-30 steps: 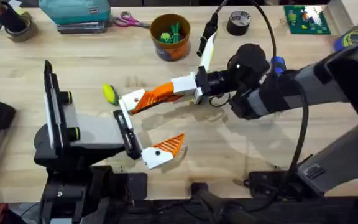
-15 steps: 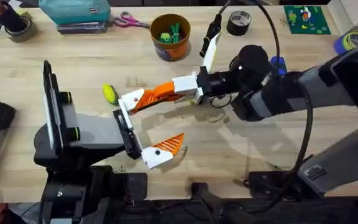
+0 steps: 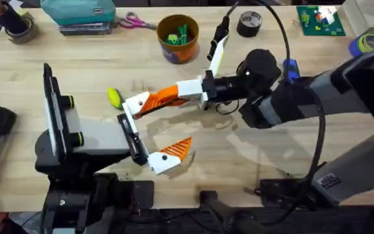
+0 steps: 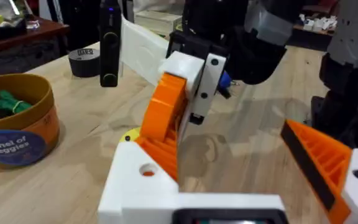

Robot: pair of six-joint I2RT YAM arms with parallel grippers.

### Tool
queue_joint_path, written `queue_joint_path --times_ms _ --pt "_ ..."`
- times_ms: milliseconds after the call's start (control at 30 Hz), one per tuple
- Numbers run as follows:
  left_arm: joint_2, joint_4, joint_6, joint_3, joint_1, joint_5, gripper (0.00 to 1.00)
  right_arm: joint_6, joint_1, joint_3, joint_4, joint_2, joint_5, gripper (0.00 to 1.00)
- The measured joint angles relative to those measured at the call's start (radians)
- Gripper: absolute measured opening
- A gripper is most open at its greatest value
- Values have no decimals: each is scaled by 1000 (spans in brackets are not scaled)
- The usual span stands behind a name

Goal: Pick up the gripper from the table and insert it into the empty holder that is missing its gripper. Then pick up a screw, insert it into the mounting hole, and use the screwdriver to tighten it. Finally, clean up the table by picking up the vegetable and placing it into the bucket.

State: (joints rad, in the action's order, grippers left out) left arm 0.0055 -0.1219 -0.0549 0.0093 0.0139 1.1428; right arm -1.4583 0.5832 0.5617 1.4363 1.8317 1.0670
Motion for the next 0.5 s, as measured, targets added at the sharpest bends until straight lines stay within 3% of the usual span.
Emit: queue_joint_path --times_ms 500 --pt "0 2 2 0 2 -10 986 0 3 12 -15 0 -1 8"
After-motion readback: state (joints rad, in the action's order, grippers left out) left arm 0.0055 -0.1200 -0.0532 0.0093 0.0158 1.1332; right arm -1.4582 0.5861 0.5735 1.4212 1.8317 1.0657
